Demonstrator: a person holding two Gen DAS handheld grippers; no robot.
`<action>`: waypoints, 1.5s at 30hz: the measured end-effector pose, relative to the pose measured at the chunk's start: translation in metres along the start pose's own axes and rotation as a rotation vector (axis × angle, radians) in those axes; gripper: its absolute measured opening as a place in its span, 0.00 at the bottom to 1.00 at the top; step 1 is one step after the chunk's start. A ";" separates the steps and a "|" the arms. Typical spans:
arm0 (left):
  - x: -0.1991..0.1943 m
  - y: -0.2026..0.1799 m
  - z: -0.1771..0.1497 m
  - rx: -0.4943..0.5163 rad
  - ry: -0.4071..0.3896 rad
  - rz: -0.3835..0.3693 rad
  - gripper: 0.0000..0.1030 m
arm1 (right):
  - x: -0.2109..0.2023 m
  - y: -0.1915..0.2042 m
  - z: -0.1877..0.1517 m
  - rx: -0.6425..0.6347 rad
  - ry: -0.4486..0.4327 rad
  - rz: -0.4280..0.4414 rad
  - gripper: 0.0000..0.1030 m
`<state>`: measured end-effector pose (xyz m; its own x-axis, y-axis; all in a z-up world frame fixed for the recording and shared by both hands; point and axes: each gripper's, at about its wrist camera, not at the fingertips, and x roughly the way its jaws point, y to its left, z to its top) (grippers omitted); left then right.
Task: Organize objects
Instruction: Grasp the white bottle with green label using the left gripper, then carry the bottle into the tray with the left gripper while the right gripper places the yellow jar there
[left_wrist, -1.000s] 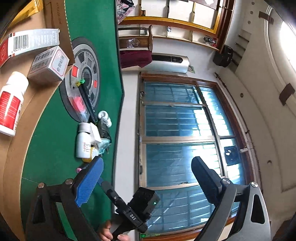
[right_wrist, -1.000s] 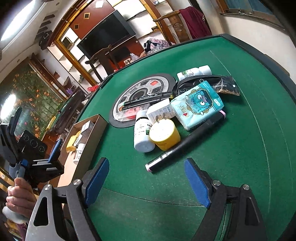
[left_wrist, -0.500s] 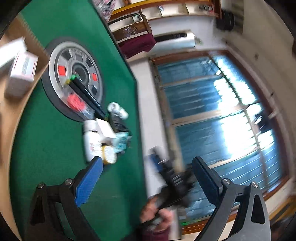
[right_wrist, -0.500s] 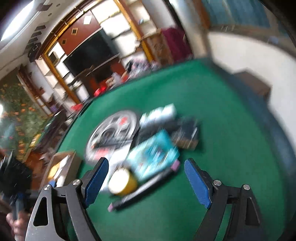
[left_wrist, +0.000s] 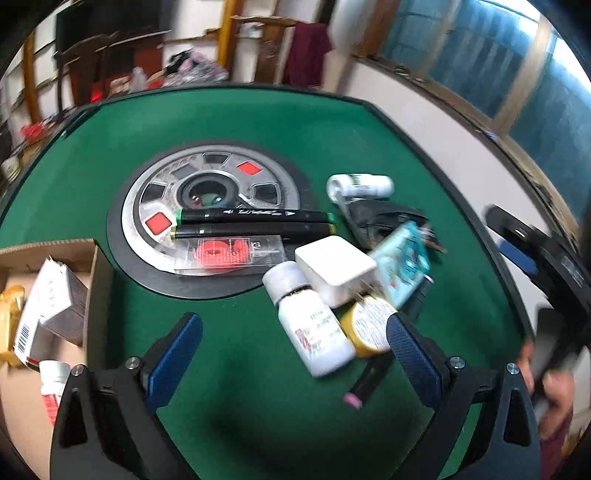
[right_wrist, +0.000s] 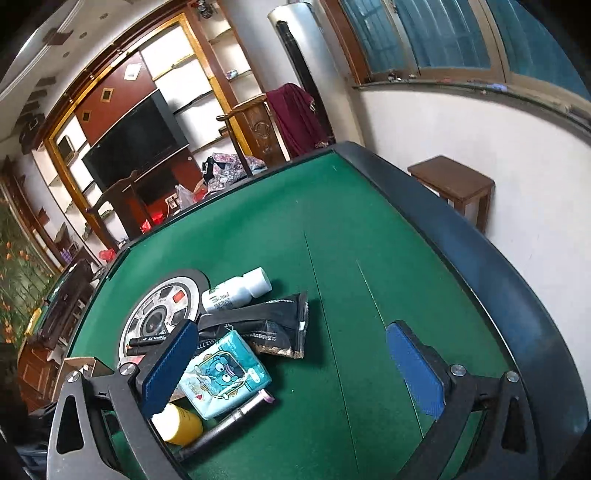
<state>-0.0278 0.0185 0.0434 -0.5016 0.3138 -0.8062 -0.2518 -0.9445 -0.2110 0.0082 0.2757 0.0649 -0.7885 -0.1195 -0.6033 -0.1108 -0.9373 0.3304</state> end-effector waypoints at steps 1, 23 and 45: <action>0.005 0.000 0.001 -0.008 -0.004 0.020 0.93 | 0.001 0.003 -0.001 -0.009 0.006 0.006 1.00; 0.035 -0.014 -0.012 0.049 0.008 0.154 0.32 | 0.016 0.027 -0.015 -0.088 0.054 0.036 1.00; -0.128 0.087 -0.088 -0.176 -0.204 0.150 0.32 | 0.038 0.126 -0.086 -0.530 0.174 0.140 0.75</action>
<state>0.0876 -0.1129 0.0791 -0.6829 0.1662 -0.7114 -0.0243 -0.9784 -0.2052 0.0159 0.1244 0.0211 -0.6580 -0.2646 -0.7050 0.3416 -0.9392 0.0337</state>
